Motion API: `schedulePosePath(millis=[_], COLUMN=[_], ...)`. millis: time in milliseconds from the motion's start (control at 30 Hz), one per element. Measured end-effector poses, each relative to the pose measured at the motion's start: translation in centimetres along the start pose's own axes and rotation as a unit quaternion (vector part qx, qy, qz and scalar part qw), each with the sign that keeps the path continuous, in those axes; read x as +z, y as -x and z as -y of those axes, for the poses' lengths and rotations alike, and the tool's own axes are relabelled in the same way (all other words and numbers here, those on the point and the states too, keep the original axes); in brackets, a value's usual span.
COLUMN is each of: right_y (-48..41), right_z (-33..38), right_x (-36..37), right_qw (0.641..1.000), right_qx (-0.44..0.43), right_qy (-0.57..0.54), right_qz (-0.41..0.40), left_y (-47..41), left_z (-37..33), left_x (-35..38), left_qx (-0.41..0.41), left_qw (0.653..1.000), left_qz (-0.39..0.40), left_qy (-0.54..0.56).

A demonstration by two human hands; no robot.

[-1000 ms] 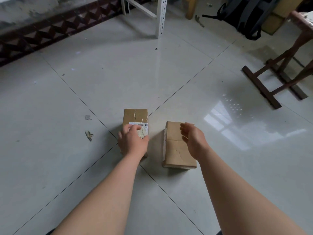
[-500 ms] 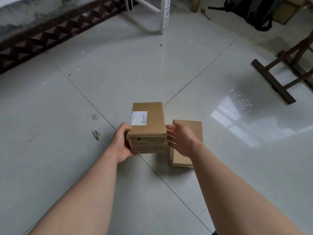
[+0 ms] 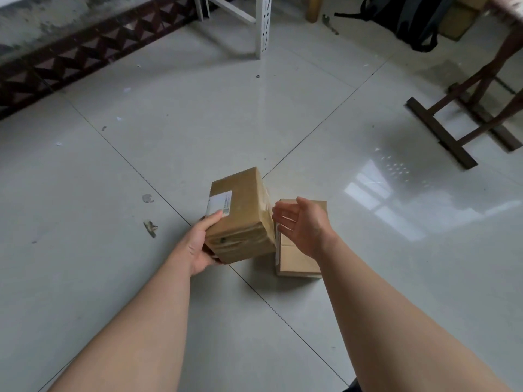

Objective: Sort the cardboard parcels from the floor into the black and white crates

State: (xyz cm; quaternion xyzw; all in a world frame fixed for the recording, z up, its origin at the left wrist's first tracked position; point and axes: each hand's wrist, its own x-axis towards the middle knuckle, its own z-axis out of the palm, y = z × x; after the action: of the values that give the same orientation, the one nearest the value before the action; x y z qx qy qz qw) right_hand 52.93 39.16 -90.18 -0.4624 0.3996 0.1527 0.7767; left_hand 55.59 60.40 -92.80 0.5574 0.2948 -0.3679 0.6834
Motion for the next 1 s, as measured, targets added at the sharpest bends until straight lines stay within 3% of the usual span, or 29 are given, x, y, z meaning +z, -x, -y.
schedulePosePath(millis=[133, 233, 367, 500, 633, 1000], right_y=[-0.1, -0.5, 0.3, 0.4, 0.2, 2.1], right_z=[0.6, 0.2, -0.5, -0.4, -0.3, 0.1], right_x=[-1.9, -3.8, -5.6, -6.4, -6.1, -2.0], right_qw=[0.963, 0.921, 0.936, 0.938, 0.954, 0.973], right_qx=[-0.094, -0.018, 0.099, 0.108, 0.109, -0.076], right_qy=[0.163, 0.291, 0.279, 0.285, 0.248, 0.193], right_qz=[-0.195, -0.258, -0.191, -0.166, -0.13, -0.098], left_y=[-1.2, -1.4, -2.5, -2.7, -2.0, 2.3], left_z=[0.6, 1.3, 3.0, 3.1, 2.8, -1.2], left_x=[-0.4, 0.6, 1.9, 1.9, 1.4, 0.5], left_qx=[0.044, 0.017, 0.001, 0.009, 0.007, 0.109], left_qw=[0.996, 0.993, 0.976, 0.968, 0.978, 0.977], left_qz=[-0.032, -0.018, -0.036, -0.062, -0.067, -0.131], left_qy=[-0.073, -0.116, -0.215, -0.242, -0.199, -0.129])
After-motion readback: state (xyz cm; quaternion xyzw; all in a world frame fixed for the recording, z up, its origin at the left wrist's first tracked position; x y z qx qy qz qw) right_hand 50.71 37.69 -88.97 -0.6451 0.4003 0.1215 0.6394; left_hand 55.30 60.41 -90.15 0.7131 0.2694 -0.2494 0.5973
